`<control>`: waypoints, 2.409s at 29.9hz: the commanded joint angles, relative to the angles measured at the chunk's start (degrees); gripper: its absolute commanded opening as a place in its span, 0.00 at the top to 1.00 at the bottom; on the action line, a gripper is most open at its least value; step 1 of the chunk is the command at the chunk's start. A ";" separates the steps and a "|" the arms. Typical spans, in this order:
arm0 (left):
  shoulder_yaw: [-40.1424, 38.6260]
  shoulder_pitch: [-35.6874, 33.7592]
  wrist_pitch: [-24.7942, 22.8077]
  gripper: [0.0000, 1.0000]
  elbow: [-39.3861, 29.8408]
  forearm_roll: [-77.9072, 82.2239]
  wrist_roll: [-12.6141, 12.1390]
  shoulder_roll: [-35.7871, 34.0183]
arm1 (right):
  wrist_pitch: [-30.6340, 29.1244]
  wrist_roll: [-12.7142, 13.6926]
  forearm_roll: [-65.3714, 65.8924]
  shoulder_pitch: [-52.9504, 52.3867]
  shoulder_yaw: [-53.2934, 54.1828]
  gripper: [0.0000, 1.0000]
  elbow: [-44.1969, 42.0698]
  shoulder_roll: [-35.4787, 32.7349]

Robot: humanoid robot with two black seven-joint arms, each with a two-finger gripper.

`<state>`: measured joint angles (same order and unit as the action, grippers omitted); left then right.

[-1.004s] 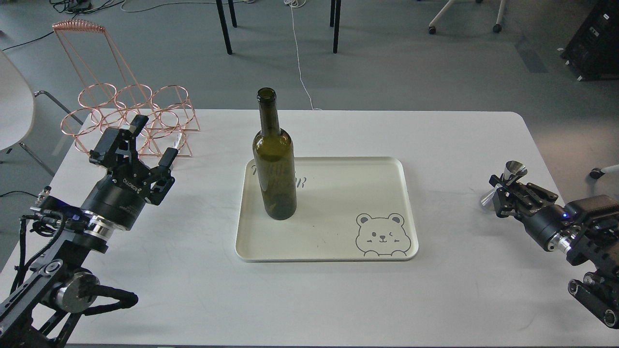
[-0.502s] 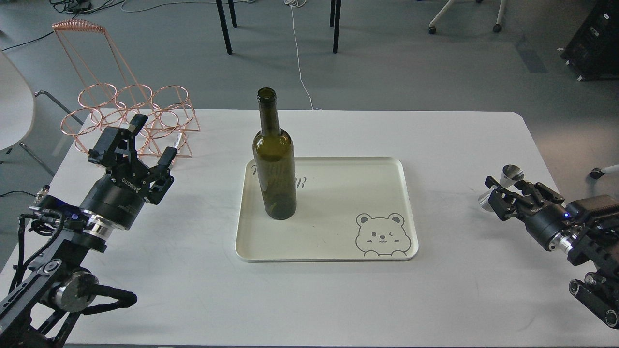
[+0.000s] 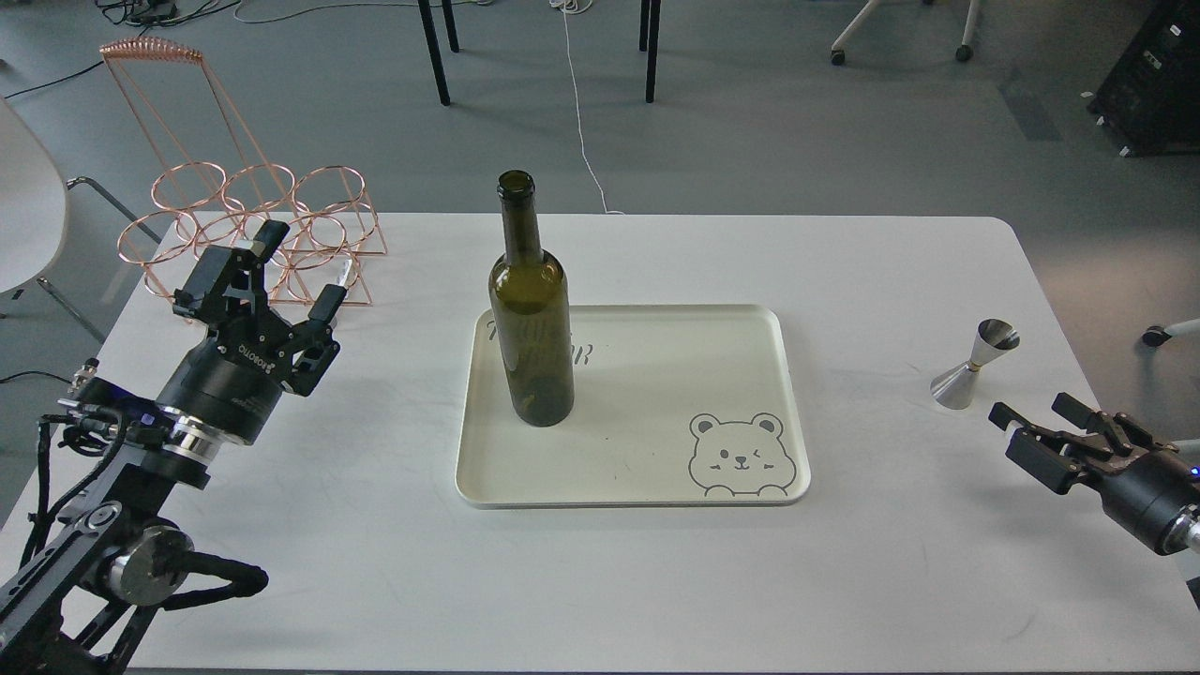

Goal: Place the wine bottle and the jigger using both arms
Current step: 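Raise the right gripper away and swing the left gripper toward the bottle, then close the left gripper around the neck of the green wine bottle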

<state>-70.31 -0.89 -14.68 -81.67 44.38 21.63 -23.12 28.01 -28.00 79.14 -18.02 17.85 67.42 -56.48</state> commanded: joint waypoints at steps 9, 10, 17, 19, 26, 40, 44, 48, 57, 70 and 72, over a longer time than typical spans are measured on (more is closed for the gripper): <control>-0.09 0.01 0.09 0.02 -0.07 0.00 0.34 -0.25 | -0.01 0.00 -37.70 -13.78 -1.24 0.07 22.23 -3.65; -0.18 0.01 0.00 0.02 -0.07 0.00 0.52 -0.34 | -0.01 0.00 -43.22 -15.71 -1.33 0.06 21.97 -2.33; -0.09 0.01 0.09 0.02 -1.12 0.09 2.18 -2.54 | -17.70 0.00 -65.32 -22.41 0.07 0.04 19.78 5.06; -0.01 0.01 0.09 0.02 -2.17 0.53 3.59 -3.33 | -21.58 0.00 -68.49 -22.06 0.43 0.03 18.63 7.34; 0.52 0.80 0.09 0.02 -7.79 17.80 6.37 -10.79 | -27.91 0.00 -72.02 -19.25 -0.45 0.02 5.98 17.63; 2.01 -10.88 -0.26 0.02 -13.78 70.57 6.37 -23.46 | -28.54 0.00 -71.76 -17.75 0.34 0.02 5.09 17.72; 8.15 -18.52 -0.26 0.02 -13.61 73.12 6.37 -23.37 | -28.54 0.00 -71.67 -17.75 0.34 0.02 5.27 17.64; 14.92 -25.65 -0.26 0.02 -10.89 73.92 6.37 -22.84 | -28.54 0.00 -71.67 -17.84 0.34 0.02 5.27 17.55; 18.88 -31.46 -0.79 0.02 -9.03 73.65 6.37 -22.67 | -28.54 0.00 -71.67 -17.84 0.43 0.02 5.44 17.20; 23.98 -36.55 -0.88 0.02 -3.85 73.74 6.37 -16.78 | -28.54 0.00 -71.67 -17.84 0.43 0.02 5.44 17.20; 24.08 -37.08 -0.88 0.02 -2.97 73.83 6.37 -15.99 | -28.54 0.00 -71.67 -17.84 0.43 0.02 5.44 17.20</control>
<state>-46.72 -37.12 -15.56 -85.88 118.17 28.00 -40.30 -0.51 -28.00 7.47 -35.87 18.29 72.87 -39.29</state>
